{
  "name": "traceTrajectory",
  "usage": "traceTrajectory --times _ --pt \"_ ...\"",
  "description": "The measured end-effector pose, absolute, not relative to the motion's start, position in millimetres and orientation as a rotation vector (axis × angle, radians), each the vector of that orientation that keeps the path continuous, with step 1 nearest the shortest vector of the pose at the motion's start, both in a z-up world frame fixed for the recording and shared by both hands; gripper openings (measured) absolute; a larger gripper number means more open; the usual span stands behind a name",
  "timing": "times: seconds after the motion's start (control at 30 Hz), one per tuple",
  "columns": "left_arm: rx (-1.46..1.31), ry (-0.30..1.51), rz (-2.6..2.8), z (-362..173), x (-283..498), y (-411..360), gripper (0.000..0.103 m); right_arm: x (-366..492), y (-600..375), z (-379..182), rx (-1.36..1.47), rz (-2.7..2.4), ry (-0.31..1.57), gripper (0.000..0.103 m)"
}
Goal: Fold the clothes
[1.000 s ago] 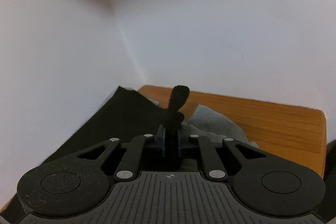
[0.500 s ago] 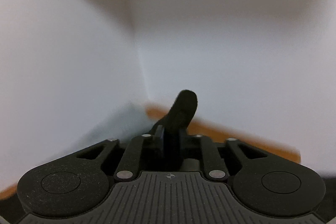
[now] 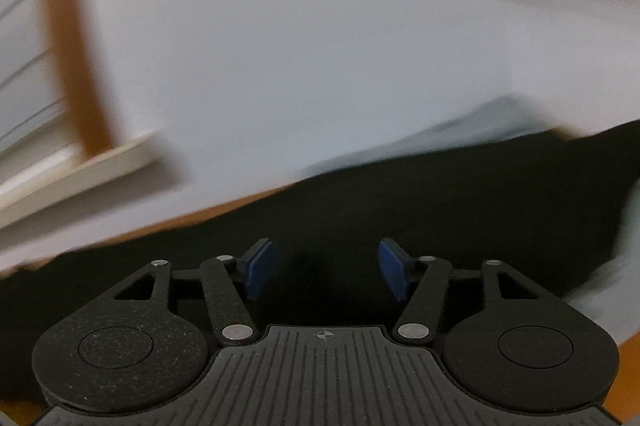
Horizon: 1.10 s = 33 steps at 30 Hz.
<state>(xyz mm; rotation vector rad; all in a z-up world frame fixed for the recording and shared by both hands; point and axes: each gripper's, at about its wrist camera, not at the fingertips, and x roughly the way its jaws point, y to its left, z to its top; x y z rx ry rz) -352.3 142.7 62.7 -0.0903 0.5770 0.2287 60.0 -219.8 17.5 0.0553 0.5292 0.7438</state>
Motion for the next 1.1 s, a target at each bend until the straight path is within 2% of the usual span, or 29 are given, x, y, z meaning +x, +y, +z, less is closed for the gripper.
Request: traceTrajectory --times 0.13,0.17,0.23,0.27,0.4,0.47,0.6,0.73,0.87,1.0,1.03,1.1 --pt "-0.069 0.561 0.238 61 -373 113 0.066 1 -176 4 -0.006 0.897 0.560 0.069" --pt "-0.063 0.551 0.238 60 -375 105 0.053 -16 -167 7 -0.050 0.912 0.549 0.072" --pt "-0.053 0.538 0.229 59 -375 89 0.038 -44 -154 10 -0.137 0.925 0.522 0.075" --pt "-0.047 0.535 0.218 58 -374 80 0.037 -57 -150 11 -0.165 0.932 0.509 0.078" --pt "-0.010 0.530 0.150 58 -364 47 0.038 -67 -143 8 -0.164 0.961 0.552 0.080" --pt "0.021 0.539 0.111 56 -355 33 0.043 -67 -145 7 -0.145 0.957 0.565 0.080" --pt "0.079 0.575 0.062 52 -335 12 0.047 -45 -148 -2 -0.051 0.971 0.618 0.083" --pt "0.103 0.617 0.047 42 -314 5 0.049 -37 -158 -5 0.040 0.998 0.645 0.085" --pt "0.126 0.637 0.054 35 -293 4 0.053 -41 -156 -5 0.023 0.984 0.637 0.085" --pt "0.110 0.621 0.075 42 -283 9 0.053 -44 -156 -3 0.019 0.983 0.635 0.085" --pt "0.102 0.609 0.077 45 -284 11 0.048 -44 -157 -3 0.024 0.985 0.636 0.085" --pt "0.086 0.587 0.081 52 -286 15 0.018 -44 -158 -3 0.033 0.987 0.636 0.085"
